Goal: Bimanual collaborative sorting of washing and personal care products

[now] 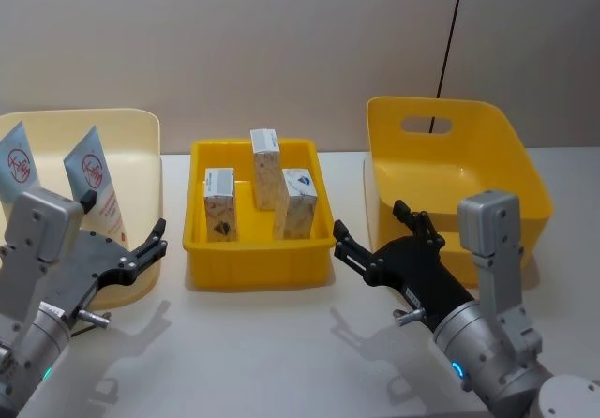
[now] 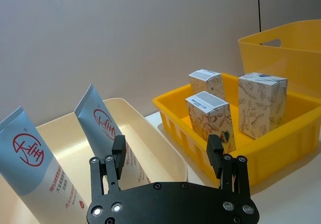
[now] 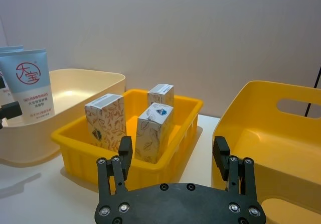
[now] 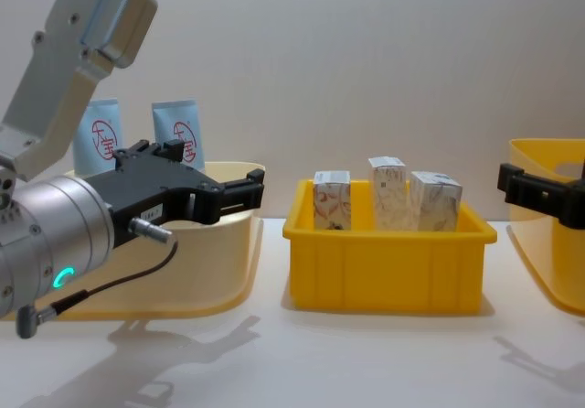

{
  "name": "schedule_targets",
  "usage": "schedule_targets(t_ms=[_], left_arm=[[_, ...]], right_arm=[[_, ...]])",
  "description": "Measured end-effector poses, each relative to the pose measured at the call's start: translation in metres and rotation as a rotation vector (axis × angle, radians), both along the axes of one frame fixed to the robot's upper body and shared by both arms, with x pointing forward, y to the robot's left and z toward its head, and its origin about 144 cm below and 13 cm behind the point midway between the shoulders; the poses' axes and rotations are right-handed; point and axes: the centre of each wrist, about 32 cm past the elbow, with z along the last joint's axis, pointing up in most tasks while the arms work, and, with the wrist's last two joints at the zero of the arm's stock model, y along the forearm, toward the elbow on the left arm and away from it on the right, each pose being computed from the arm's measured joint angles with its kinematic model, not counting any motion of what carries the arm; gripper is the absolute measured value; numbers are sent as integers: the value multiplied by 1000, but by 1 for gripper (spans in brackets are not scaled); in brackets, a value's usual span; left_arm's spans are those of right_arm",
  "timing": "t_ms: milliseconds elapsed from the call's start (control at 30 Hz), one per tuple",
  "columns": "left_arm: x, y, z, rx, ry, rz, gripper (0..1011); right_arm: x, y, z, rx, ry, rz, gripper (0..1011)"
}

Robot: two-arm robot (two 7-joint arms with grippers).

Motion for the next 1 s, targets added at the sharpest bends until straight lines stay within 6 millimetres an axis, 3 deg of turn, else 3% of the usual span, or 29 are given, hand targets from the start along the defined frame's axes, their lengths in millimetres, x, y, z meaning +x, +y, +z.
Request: schedule_targets(t_ms=[1000], left_arm=[[0, 0, 0, 0, 0, 0, 1003]], right_arm=[[0, 0, 0, 0, 0, 0, 1001]])
